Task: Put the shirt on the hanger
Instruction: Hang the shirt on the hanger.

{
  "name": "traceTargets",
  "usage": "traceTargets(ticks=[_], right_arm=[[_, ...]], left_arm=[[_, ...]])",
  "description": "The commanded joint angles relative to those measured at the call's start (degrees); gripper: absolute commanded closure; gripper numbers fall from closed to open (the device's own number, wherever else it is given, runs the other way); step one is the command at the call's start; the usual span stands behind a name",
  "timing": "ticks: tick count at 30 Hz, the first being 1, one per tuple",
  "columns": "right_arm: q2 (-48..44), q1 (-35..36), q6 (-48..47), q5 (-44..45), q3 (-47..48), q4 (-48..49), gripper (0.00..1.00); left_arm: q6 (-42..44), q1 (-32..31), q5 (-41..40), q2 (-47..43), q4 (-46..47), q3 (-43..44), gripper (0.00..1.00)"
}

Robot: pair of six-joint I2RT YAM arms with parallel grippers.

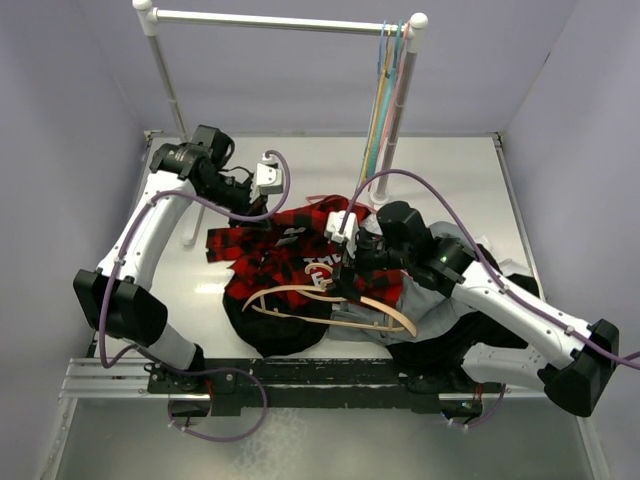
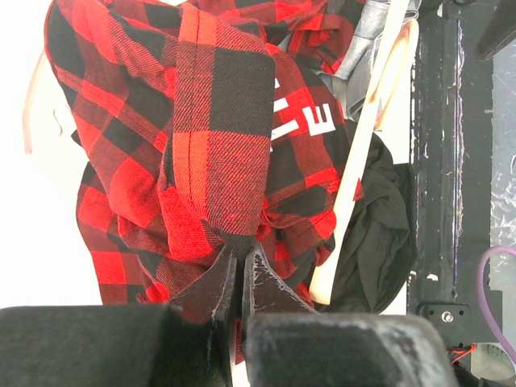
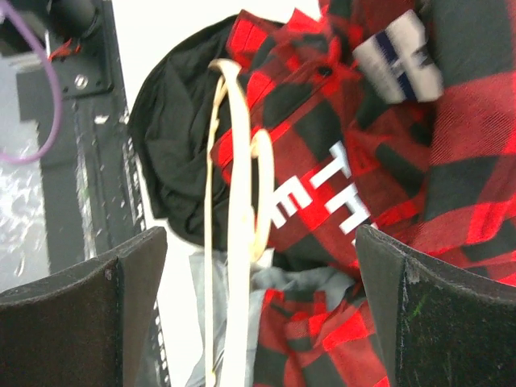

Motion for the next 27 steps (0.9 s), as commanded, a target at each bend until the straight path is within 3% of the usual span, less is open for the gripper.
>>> traceTargets(ticks=[1,6,11,15,21,23,24,25,27], right_arm=[[0.71,-0.17,-3.24,-5.02,0.15,-11.72,0.00],[-0.26,-0.31,-5.12,-0.82,-3.73,-11.98,0.01],[1.07,-0.42,-7.03,1.20,-4.27,-12.74,0.09],[1.96,-0.38,-7.78,1.55,-4.91,-11.36,0.30],[4.45,-0.39,-8.00,1.94,-4.89,-9.95,0.30],[5.43,-0.44,-8.32,1.45,-4.78,-9.70,0.35],[6.08,-0.40,-8.39,1.12,-4.66,-9.46,0.42],[6.84,-0.44,-8.39,0.63,-4.48,-9.20,0.55],[8.19,-0.43,-8.21,0.25,-4.18,-8.60,0.98]], left_arm=[[-1.35,-0.32,2.45,-3.13,2.11,-0.95,1.00],[-2.75,-0.27,1.65,-4.52,2.59,-0.49,1.00],[-3.17,-0.29,2.05,-5.66,3.58,-1.03,1.00],[-2.16,-0.31,2.58,-6.36,2.87,-2.12,1.00],[-1.80,-0.31,2.92,-6.42,3.10,-3.37,1.00],[-1.71,-0.31,2.96,-6.38,3.02,-3.31,1.00],[-1.65,-0.31,2.98,-6.31,3.03,-3.34,1.00],[-1.56,-0.26,2.93,-6.26,3.02,-3.31,1.00],[-1.65,-0.30,2.85,-6.02,3.02,-3.32,1.00]])
